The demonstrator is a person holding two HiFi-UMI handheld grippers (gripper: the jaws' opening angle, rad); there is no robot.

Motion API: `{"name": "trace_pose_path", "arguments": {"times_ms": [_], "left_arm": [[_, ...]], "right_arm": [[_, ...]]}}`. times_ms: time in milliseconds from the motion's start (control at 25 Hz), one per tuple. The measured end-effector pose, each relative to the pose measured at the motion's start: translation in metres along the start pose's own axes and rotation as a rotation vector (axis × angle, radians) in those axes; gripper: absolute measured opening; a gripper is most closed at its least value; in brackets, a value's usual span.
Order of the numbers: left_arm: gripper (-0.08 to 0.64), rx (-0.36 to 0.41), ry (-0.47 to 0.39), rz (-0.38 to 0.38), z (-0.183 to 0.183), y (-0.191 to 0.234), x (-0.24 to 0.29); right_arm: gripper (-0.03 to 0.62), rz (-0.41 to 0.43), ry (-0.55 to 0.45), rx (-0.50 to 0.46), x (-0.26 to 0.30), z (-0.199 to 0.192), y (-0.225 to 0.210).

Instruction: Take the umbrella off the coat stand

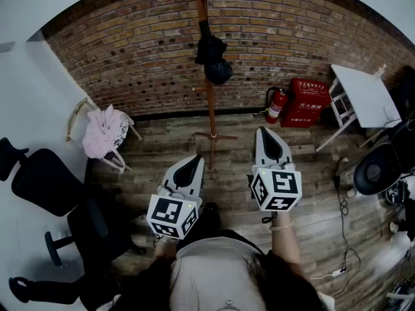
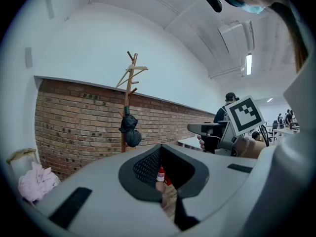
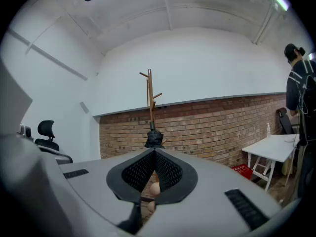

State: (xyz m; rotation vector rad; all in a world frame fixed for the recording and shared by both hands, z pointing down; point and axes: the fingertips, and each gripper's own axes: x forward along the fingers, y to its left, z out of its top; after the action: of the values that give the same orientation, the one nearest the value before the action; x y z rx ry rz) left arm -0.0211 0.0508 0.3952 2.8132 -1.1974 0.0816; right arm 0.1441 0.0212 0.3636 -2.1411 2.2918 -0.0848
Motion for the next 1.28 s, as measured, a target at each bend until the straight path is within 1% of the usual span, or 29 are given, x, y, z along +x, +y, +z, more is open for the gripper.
{"name": "trace_pose_path", "arguments": {"times_ms": [240, 560, 720, 920, 1280], "left_arm": [[0.011, -0.009, 0.003, -0.004, -0.003, 0.021, 0.014], [0.011, -0.017, -0.004, -0.010, -0.002, 0.048, 0.034], [0.011, -0.017, -0.006, -0.010, 0.000, 0.062, 0.043], [0.011, -0.019, -0.010, -0.017, 0.001, 0.078, 0.053], [0.011, -0.031, -0.008, -0.041, 0.003, 0.104, 0.066]], "right_arm": [[0.035, 0.000, 0.005, 0.021, 0.024, -0.003, 0.004], [0.037, 0.017, -0.008, 0.018, 0.058, -0.001, 0.010], [0.037, 0.019, -0.007, -0.007, 0.075, 0.001, 0.014], [0.037, -0.003, 0.000, -0.044, 0.097, 0.002, 0.016], [0.037, -0.013, 0.017, -0.061, 0.129, 0.003, 0.026]]}}
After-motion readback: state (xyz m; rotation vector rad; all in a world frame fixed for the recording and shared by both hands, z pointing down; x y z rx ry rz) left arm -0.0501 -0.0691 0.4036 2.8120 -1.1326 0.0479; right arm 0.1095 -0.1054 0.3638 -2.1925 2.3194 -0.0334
